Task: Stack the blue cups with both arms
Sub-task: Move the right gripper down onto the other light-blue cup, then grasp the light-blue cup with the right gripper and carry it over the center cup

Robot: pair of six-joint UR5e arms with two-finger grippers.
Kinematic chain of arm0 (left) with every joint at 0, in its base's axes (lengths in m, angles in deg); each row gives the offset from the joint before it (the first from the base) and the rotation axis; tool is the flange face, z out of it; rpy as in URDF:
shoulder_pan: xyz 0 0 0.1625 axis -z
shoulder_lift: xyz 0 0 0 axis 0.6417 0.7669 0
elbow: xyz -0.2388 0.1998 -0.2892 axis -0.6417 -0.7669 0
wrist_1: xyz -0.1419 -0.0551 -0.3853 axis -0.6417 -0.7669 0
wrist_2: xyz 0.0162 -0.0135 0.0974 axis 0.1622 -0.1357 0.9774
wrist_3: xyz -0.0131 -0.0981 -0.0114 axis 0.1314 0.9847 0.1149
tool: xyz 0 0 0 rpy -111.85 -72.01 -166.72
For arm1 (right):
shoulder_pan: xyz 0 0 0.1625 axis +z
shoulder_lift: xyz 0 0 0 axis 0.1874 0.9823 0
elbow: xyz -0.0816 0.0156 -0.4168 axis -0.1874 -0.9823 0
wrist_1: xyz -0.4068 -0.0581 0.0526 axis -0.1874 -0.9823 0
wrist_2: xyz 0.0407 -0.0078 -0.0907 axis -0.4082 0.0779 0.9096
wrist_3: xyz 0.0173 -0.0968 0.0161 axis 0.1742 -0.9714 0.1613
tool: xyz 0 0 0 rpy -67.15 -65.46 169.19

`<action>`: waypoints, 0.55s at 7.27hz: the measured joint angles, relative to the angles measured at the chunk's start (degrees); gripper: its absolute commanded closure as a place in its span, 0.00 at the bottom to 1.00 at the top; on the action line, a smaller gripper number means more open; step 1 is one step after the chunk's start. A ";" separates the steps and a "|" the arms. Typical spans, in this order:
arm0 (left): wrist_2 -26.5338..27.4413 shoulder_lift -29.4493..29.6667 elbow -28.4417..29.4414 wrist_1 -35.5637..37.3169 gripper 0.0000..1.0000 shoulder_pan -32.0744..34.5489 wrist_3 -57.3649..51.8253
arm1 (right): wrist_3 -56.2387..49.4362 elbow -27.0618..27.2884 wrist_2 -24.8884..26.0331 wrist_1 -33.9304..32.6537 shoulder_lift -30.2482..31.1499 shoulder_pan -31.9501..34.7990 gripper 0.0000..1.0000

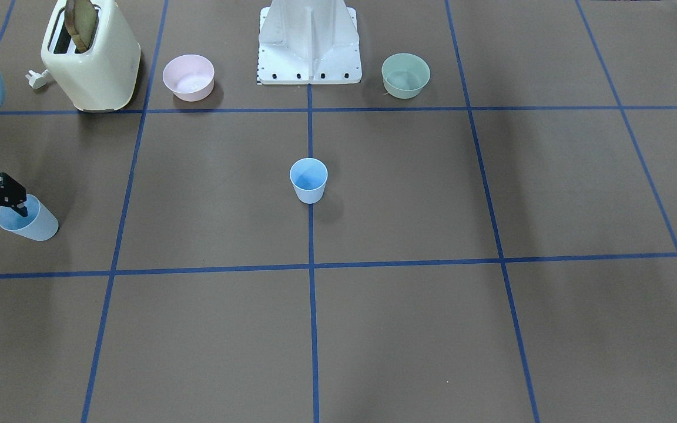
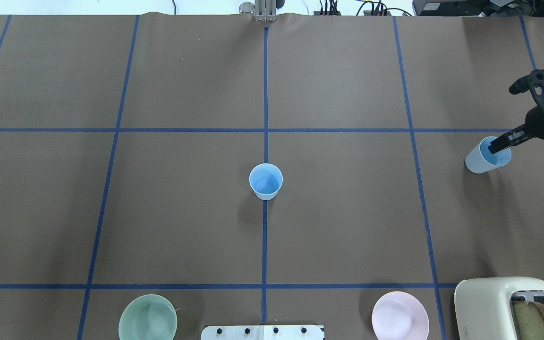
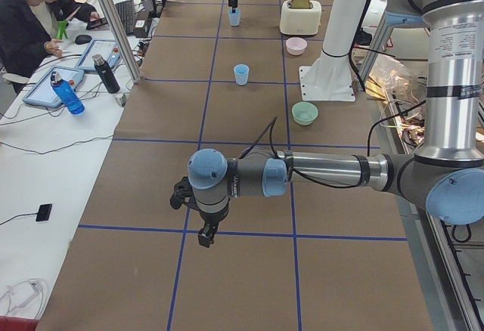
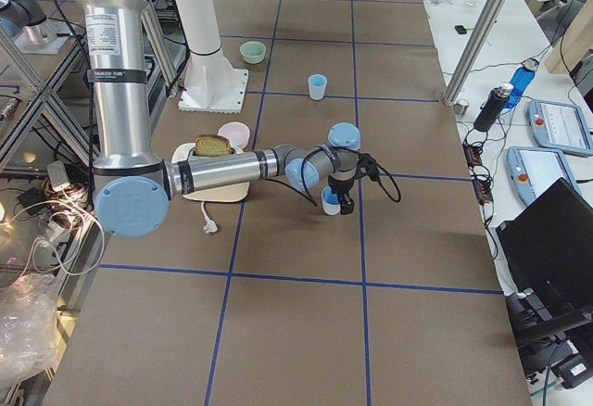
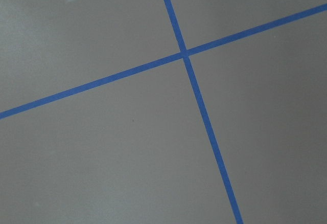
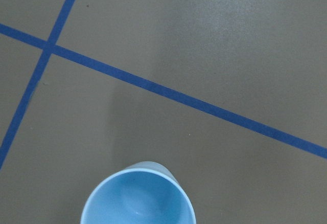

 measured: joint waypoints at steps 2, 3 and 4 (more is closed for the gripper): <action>-0.03 -0.09 0.00 -0.26 0.02 0.00 0.01 | 0.04 -0.15 0.00 0.00 0.14 -0.08 1.00; -0.03 -0.11 0.00 -0.30 0.01 0.00 -0.02 | -0.01 0.01 -0.08 0.02 0.12 -0.11 1.00; -0.03 -0.12 0.00 -0.31 0.02 0.01 -0.04 | -0.01 0.69 -0.28 0.04 -0.03 -0.11 1.00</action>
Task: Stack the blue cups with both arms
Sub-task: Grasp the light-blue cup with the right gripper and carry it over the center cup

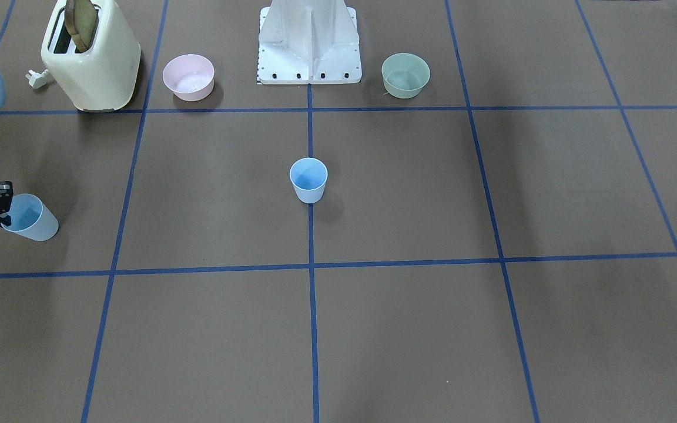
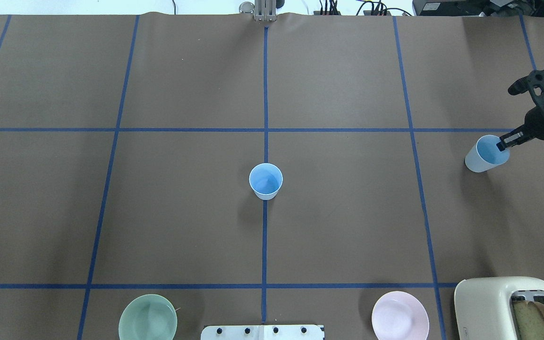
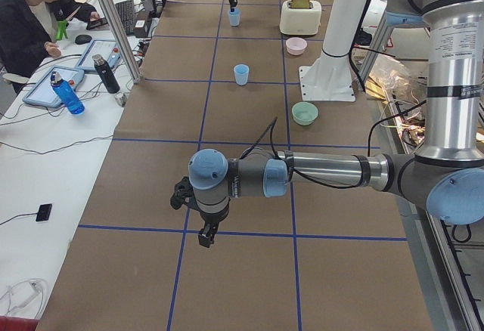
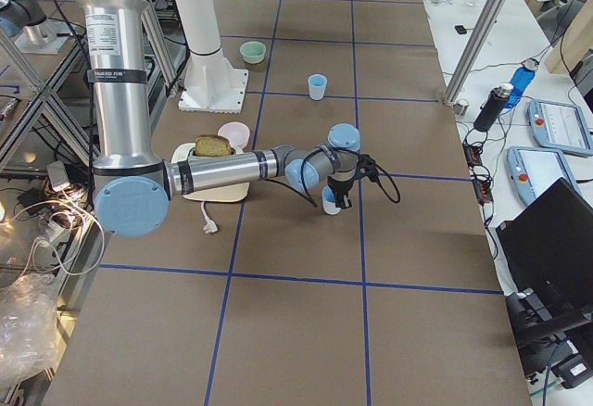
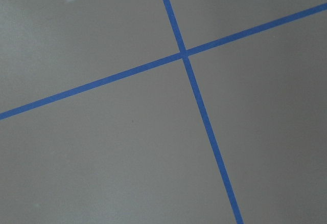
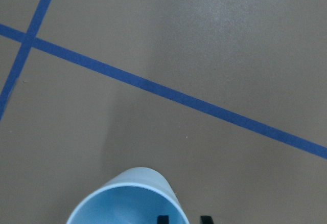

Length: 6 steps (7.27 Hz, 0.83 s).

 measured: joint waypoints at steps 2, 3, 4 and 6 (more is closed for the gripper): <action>0.00 0.00 0.01 0.03 0.01 -0.02 0.01 | 0.15 2.47 -1.99 -0.19 -0.74 0.59 1.00; 0.00 0.00 0.03 0.03 0.01 -0.01 0.07 | 0.31 3.24 -4.56 -0.55 -2.02 1.84 1.00; -0.02 -0.01 -0.01 0.08 0.02 -0.02 0.46 | 2.51 3.63 -6.76 -0.85 -4.22 2.86 1.00; -0.10 -0.85 -1.63 0.06 0.02 -0.07 7.55 | 16.36 4.87 -8.09 -1.06 -10.75 2.14 1.00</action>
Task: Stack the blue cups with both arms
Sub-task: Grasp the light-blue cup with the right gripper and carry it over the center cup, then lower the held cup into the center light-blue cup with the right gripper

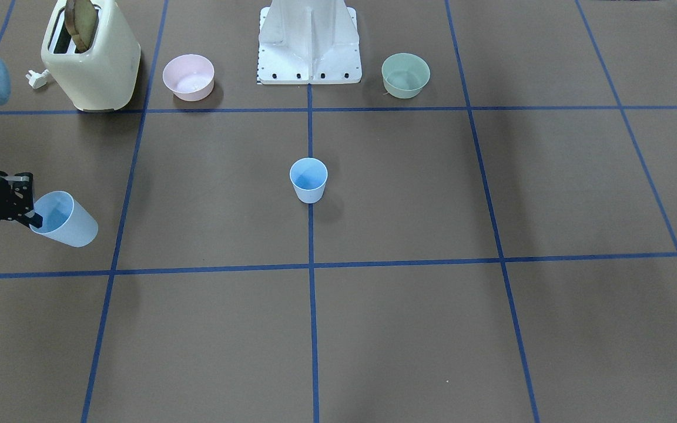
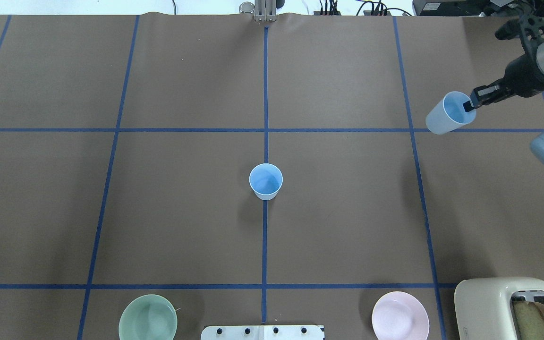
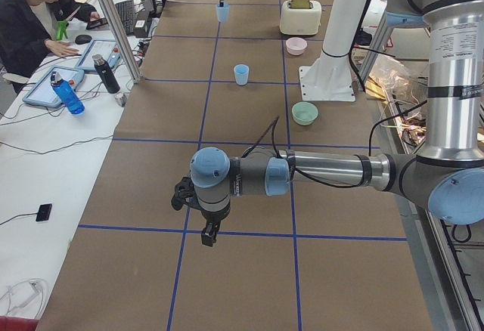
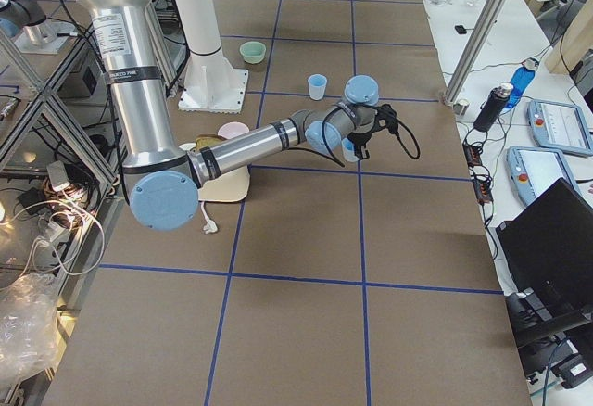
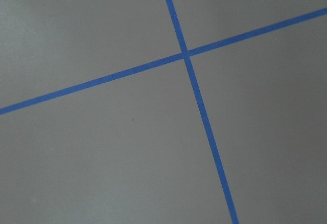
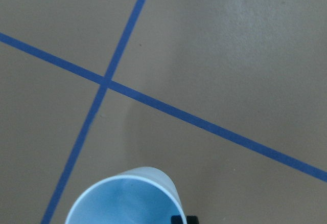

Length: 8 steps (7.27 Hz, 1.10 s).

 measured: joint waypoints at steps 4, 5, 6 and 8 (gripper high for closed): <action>-0.07 -2.04 -1.12 -2.94 0.01 -0.09 8.32 | 24.03 7.65 8.64 -14.86 -15.43 -12.72 1.00; -0.07 -2.34 -1.08 -3.30 0.02 -0.12 8.41 | 28.78 8.47 14.16 -21.37 -20.51 -17.74 1.00; -0.08 -2.52 -1.05 -3.43 0.01 -0.14 8.43 | 33.45 8.42 20.28 -26.91 -25.03 -23.09 1.00; -0.14 -2.68 -1.02 -3.49 0.02 -0.15 8.44 | 39.67 6.25 29.34 -34.06 -31.10 -31.25 1.00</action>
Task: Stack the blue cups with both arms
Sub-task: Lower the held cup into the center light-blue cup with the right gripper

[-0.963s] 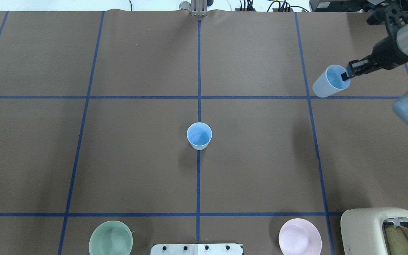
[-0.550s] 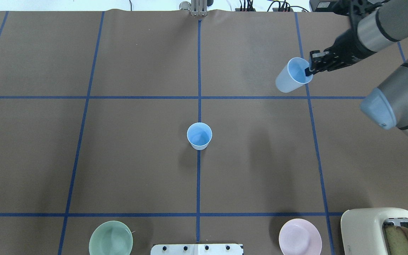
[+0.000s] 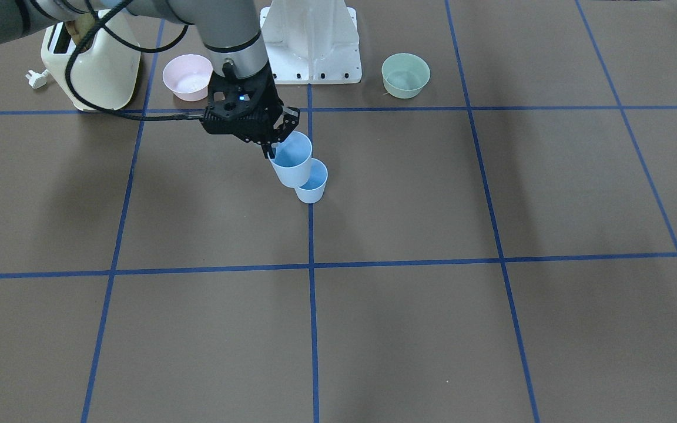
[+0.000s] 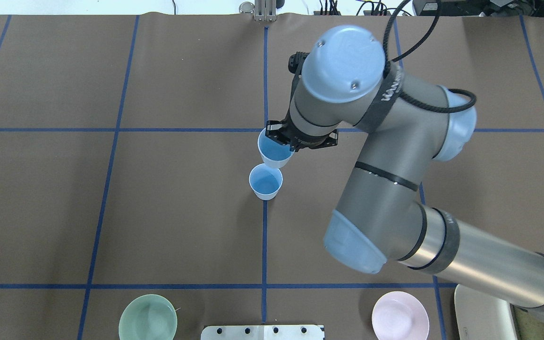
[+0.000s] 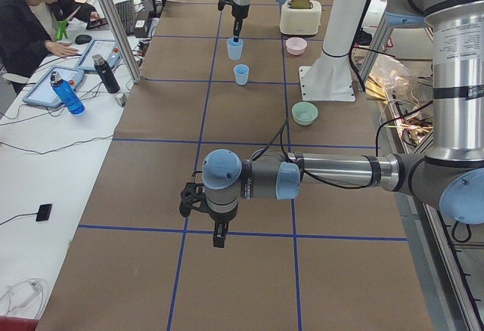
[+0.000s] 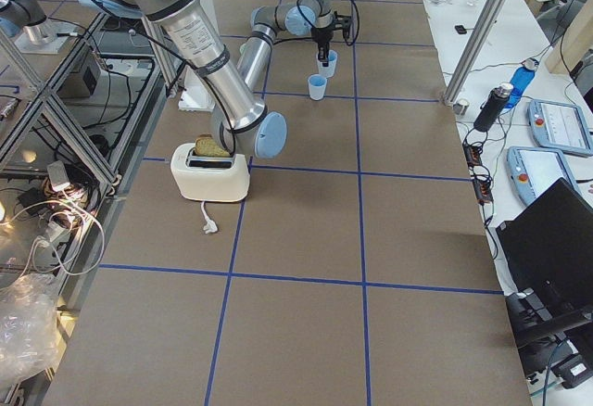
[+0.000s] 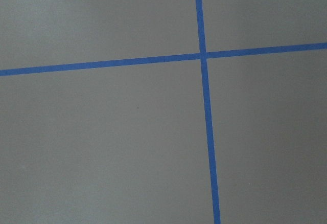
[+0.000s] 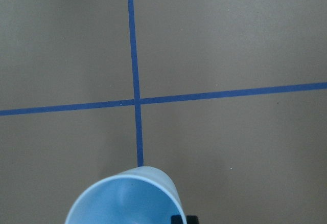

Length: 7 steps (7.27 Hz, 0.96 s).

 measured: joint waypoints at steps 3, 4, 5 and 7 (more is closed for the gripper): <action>-0.03 -0.07 -0.01 0.00 0.02 0.00 0.00 | 2.55 -4.54 4.68 -1.51 -2.77 -3.93 1.00; -0.03 -0.06 -0.05 0.00 0.01 0.00 0.00 | 2.60 -5.27 5.00 -1.54 -2.72 -4.25 1.00; -0.03 -0.03 -0.07 0.00 0.01 0.00 0.00 | 2.60 -5.75 5.28 -1.55 -2.52 -4.72 1.00; -0.03 0.00 -0.07 -0.34 0.02 -0.06 0.00 | 2.56 -6.72 5.70 -1.50 -2.13 -5.67 1.00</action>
